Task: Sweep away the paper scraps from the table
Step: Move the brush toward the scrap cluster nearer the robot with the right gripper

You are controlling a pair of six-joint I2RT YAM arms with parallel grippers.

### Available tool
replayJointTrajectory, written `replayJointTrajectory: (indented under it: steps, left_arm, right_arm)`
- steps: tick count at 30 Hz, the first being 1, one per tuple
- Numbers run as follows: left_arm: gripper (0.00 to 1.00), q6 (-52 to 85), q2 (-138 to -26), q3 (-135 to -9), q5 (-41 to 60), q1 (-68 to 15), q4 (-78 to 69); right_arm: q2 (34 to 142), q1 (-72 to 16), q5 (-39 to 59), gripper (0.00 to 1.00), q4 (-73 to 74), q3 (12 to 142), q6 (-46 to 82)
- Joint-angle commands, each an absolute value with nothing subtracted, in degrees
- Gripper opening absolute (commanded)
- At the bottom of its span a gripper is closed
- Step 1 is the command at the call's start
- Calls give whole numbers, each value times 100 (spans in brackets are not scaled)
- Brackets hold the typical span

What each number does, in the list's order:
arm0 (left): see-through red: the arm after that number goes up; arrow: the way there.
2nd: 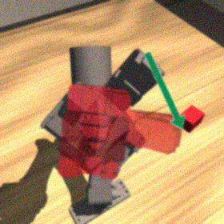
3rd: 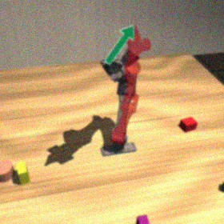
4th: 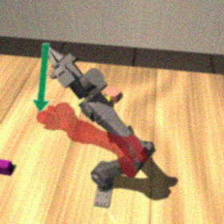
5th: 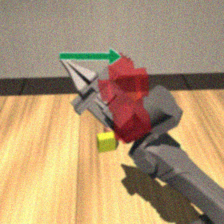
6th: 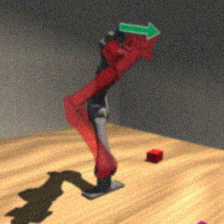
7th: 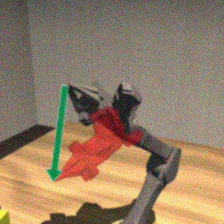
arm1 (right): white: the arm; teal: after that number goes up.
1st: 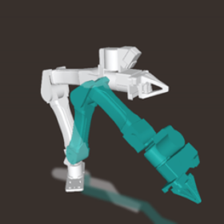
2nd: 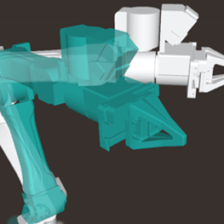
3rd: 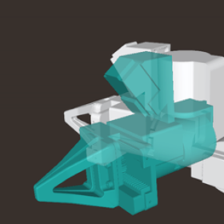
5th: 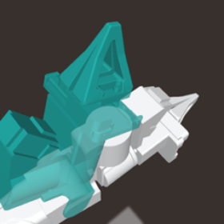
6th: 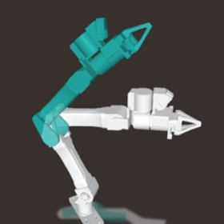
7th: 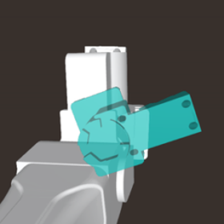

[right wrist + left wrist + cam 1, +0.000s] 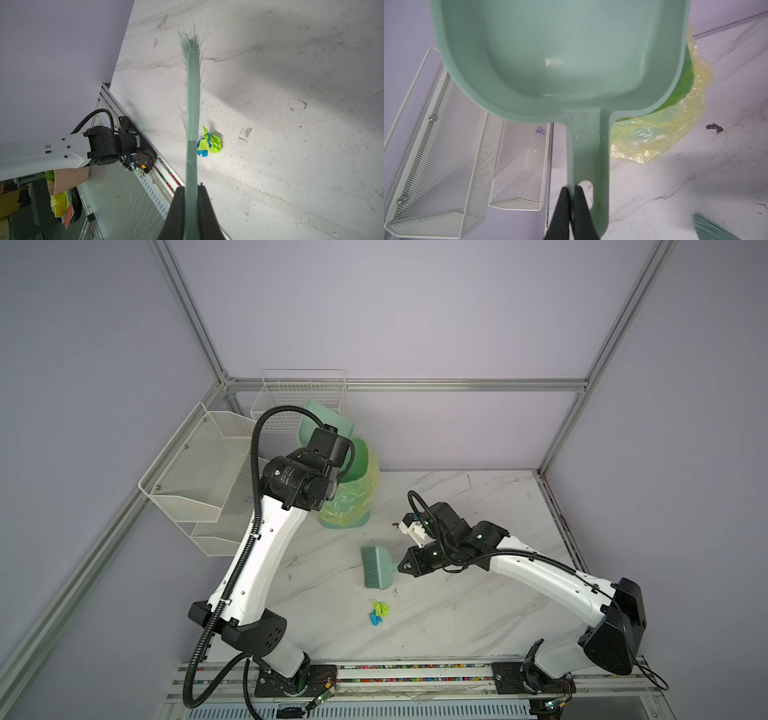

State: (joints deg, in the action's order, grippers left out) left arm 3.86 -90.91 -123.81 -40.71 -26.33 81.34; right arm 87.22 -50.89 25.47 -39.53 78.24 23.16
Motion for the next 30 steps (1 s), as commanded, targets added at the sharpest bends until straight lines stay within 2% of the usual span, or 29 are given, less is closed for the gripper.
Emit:
replayJointTrajectory:
  steps: [1, 6, 14, 20, 25, 30]
  left_arm:
    - [0, 457, -8956, -12195, -4059, -2635, 8103]
    - [0, 429, -8971, -12199, -3999, -2634, 8086]
    - [0, 411, -8973, -12172, -3928, -2637, 8073]
    - [0, 399, -8890, -12047, -3909, -2637, 8044]
    - [0, 404, -8812, -12065, -3727, -2640, 8033]
    - [0, 396, -8750, -12258, -3462, -2681, 8042]
  right_arm:
    - [9069, -5425, 2403, 0, -4682, 8271, 2388]
    - [9336, -5768, 2070, 0, -5088, 8738, 2590]
    - [9743, -6053, 2092, 0, -5651, 8951, 2692]
    - [9717, -6081, 2253, 0, -5627, 8380, 2641]
    - [9656, -6041, 1426, 0, -5990, 7994, 2731]
    - [9488, -5727, 1155, 0, -6176, 7741, 2592]
